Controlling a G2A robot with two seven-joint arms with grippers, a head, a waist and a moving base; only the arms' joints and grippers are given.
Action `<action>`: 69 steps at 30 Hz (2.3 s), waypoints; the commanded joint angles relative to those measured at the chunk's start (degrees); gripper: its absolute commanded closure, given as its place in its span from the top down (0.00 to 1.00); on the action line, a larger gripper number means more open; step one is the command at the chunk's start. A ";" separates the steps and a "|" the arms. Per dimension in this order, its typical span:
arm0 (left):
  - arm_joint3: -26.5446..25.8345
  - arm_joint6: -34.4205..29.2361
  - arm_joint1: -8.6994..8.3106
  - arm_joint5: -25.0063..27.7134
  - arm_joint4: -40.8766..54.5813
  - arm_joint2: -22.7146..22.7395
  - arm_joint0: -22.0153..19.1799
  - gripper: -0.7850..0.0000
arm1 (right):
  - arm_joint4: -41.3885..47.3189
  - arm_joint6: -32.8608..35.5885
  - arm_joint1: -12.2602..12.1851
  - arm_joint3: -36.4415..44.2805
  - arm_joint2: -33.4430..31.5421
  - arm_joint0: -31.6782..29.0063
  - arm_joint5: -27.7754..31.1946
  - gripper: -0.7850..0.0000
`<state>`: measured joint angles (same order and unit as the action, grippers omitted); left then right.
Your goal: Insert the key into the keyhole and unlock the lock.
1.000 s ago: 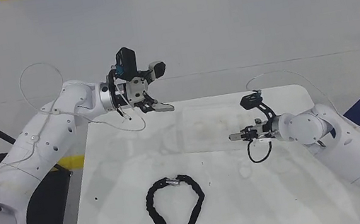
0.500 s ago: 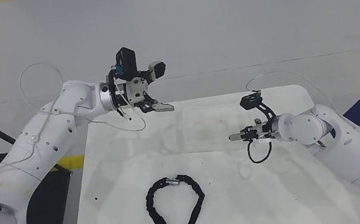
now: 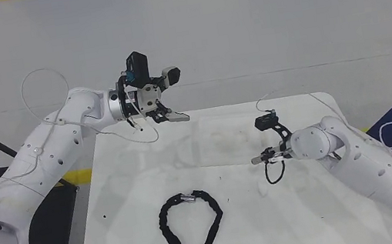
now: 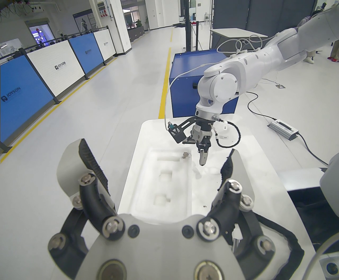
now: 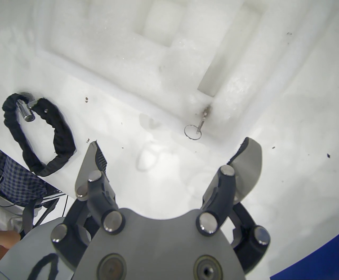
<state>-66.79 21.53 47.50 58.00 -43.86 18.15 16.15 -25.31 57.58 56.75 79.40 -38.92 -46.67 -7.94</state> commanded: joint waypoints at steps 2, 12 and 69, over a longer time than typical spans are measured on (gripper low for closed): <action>0.00 0.00 0.00 0.00 0.00 0.00 0.00 1.00 | -1.34 -0.01 0.75 -1.16 1.02 0.94 -0.46 0.61; 0.00 0.00 0.00 0.00 0.00 0.00 0.00 1.00 | -5.07 1.25 2.32 -3.28 2.24 2.58 -4.59 0.44; 0.00 0.00 0.00 0.00 0.00 0.00 0.00 1.00 | -12.08 8.37 0.32 20.14 -15.88 -6.42 -7.64 0.00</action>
<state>-66.79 21.53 47.50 58.00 -43.86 18.15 16.15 -37.77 66.24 57.38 97.33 -53.19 -52.03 -15.55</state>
